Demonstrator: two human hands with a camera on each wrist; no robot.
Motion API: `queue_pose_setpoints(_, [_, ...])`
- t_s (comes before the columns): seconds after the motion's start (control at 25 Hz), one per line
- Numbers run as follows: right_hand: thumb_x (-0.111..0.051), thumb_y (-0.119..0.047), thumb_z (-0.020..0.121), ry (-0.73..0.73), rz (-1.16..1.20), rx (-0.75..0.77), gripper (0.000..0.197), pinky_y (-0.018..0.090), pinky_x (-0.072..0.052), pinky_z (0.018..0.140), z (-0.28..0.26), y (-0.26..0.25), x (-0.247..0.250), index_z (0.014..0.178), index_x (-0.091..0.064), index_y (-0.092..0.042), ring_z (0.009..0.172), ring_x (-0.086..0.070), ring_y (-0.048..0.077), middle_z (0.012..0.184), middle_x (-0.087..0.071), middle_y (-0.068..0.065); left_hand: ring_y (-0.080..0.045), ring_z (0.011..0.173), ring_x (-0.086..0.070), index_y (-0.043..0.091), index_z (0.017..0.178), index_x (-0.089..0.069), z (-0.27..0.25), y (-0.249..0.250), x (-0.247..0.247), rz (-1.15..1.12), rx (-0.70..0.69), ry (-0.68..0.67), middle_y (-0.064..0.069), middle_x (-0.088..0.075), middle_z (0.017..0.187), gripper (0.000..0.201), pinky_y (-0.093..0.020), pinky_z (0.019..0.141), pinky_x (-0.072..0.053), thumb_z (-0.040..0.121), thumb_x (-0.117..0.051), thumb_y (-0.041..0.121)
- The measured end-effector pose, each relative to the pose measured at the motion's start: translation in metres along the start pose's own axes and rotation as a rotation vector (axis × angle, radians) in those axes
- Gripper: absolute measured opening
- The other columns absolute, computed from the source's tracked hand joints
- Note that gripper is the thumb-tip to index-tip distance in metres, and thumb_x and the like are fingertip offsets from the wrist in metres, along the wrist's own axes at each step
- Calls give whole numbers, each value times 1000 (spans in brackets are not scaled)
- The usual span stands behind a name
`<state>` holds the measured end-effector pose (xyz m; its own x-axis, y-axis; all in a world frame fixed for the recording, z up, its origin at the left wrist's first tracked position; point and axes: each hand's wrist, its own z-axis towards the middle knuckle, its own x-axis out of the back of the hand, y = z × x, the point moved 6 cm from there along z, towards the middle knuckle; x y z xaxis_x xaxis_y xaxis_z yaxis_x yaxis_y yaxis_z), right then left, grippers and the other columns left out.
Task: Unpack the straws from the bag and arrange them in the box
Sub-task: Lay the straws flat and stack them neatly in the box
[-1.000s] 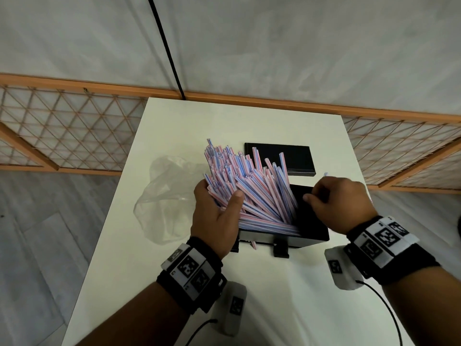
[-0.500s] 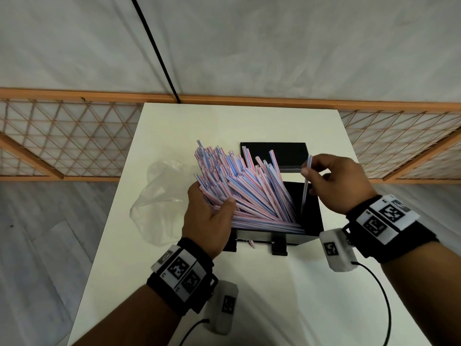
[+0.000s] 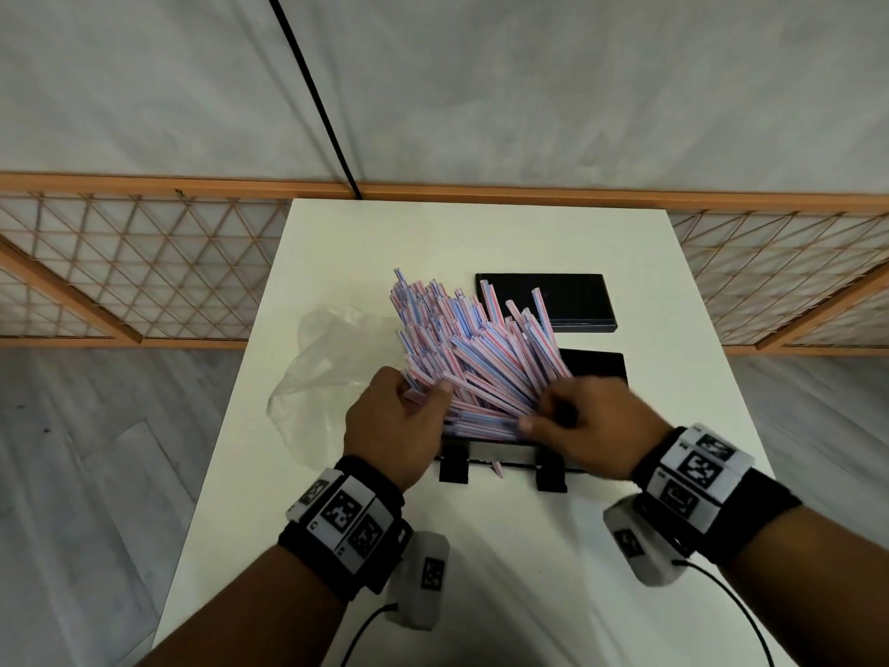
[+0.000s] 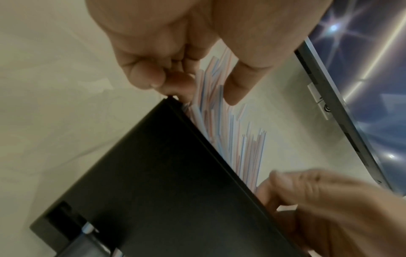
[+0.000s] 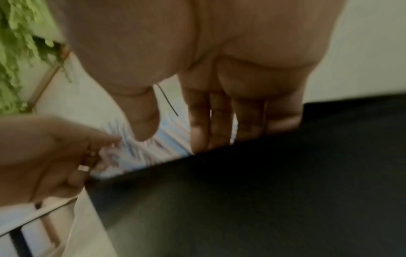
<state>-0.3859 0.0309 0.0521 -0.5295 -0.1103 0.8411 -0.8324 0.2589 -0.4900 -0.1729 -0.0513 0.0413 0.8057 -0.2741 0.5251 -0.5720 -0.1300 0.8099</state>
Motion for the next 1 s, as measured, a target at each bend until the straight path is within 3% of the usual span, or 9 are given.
queue_pose_setpoints(0.08, [-59,-69,78,-144,-30,64,45,25,-44,64,-1,-4,-26,86,-62,-25,69,-57,8,76,-60,-9,-4,68,-53,17,82,-55,3,0,0,-2,6,-15,8,-59,75,32,-19,55,-33,90,-65,46])
queue_pose_setpoints(0.16, [-59,-71,76,-142,-43,84,49,25,-45,70,7,-5,-37,95,-61,-26,77,-57,10,85,-59,-9,-8,73,-56,20,87,-59,6,-1,-1,-19,18,-33,10,-62,79,27,-19,59,-36,90,-65,46])
queue_pose_setpoints(0.28, [-46,-82,71,-180,-69,85,52,25,-43,69,15,-7,-43,88,-56,-33,78,-57,13,84,-57,-7,-13,89,-60,23,105,-64,7,-1,-5,-27,-7,-52,14,-66,91,26,-23,78,-42,91,-63,45])
queue_pose_setpoints(0.36, [-47,-81,73,-254,-45,47,50,22,-41,70,17,-10,-46,89,-53,-35,76,-56,11,79,-56,-12,-14,91,-59,23,108,-63,6,-1,-4,-20,-18,-40,13,-66,95,29,-26,82,-42,92,-62,46])
queue_pose_setpoints(0.44, [-54,-76,78,-309,-21,13,43,20,-41,73,21,-13,-48,93,-51,-35,77,-55,8,78,-57,-15,-15,90,-59,22,105,-64,7,-1,-2,-19,-18,-33,12,-66,93,29,-26,80,-43,91,-62,48])
queue_pose_setpoints(0.56, [-51,-83,70,-339,28,-8,57,24,-49,75,30,-17,-50,96,-61,-34,80,-63,8,83,-67,-10,-13,79,-61,17,93,-63,7,2,1,-22,-27,-24,9,-66,81,34,-22,64,-43,90,-62,51])
queue_pose_setpoints(0.64, [-55,-77,75,-374,98,-31,44,22,-49,73,34,-21,-51,94,-61,-38,79,-63,4,85,-68,-11,-7,72,-59,15,87,-62,7,4,4,-4,-42,-14,7,-63,74,38,-16,60,-41,90,-62,53])
queue_pose_setpoints(0.8, [-66,-65,79,-452,201,-20,29,17,-44,67,34,-29,-53,93,-61,-41,74,-63,-2,82,-67,-15,-17,66,-65,20,84,-61,8,3,1,24,-84,-28,5,-67,69,44,-33,64,-54,86,-57,64])
queue_pose_setpoints(1.0, [-65,-71,72,-446,245,-15,51,34,-55,89,39,-26,-62,112,-60,-40,90,-69,6,102,-72,-11,-15,69,-70,23,87,-65,9,4,-1,-1,-111,0,7,-70,74,35,-37,70,-60,87,-61,58])
